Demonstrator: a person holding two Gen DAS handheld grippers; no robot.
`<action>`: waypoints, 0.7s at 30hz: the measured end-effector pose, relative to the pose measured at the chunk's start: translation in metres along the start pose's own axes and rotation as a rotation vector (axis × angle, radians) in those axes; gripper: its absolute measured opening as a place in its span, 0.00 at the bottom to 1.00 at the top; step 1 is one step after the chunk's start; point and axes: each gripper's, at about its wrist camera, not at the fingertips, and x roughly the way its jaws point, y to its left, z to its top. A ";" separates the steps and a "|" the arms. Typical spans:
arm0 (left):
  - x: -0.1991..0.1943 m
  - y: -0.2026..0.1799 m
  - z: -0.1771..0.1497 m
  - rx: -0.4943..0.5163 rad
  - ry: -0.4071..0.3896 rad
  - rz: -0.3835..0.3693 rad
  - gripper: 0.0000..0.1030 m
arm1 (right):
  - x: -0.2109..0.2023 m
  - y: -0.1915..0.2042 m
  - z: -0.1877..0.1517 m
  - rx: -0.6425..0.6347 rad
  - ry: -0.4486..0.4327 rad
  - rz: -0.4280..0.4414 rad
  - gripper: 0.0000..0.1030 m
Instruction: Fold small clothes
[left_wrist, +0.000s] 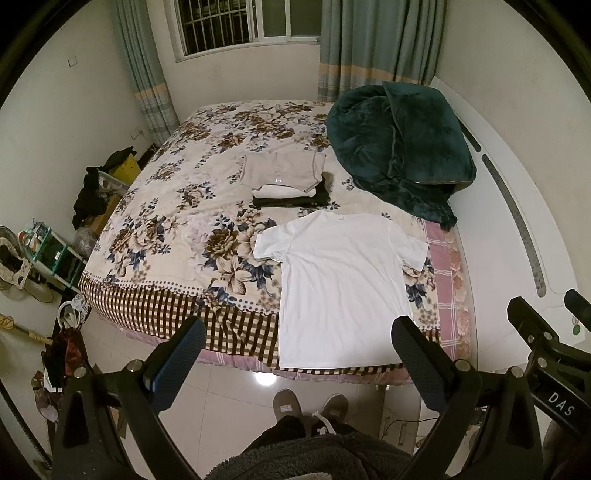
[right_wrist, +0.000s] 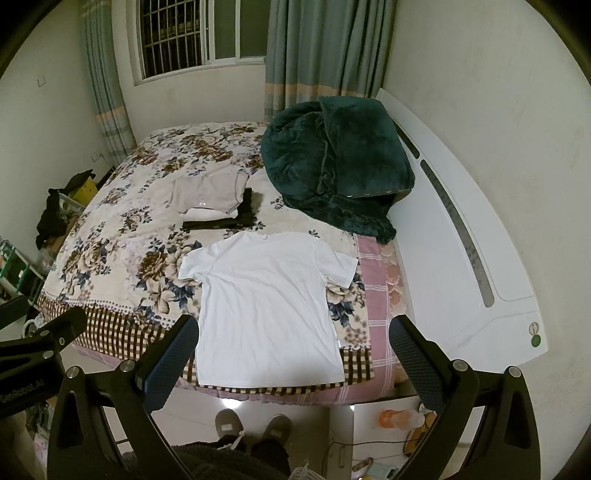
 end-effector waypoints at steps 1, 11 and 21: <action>0.000 0.000 0.000 0.001 -0.001 0.001 1.00 | 0.000 0.000 0.000 0.001 -0.001 0.001 1.00; -0.002 0.000 -0.001 0.000 -0.006 0.001 1.00 | -0.005 0.001 0.009 -0.001 -0.009 0.008 1.00; -0.003 0.000 -0.004 0.000 -0.010 -0.001 1.00 | -0.004 0.003 0.010 -0.004 -0.009 0.008 1.00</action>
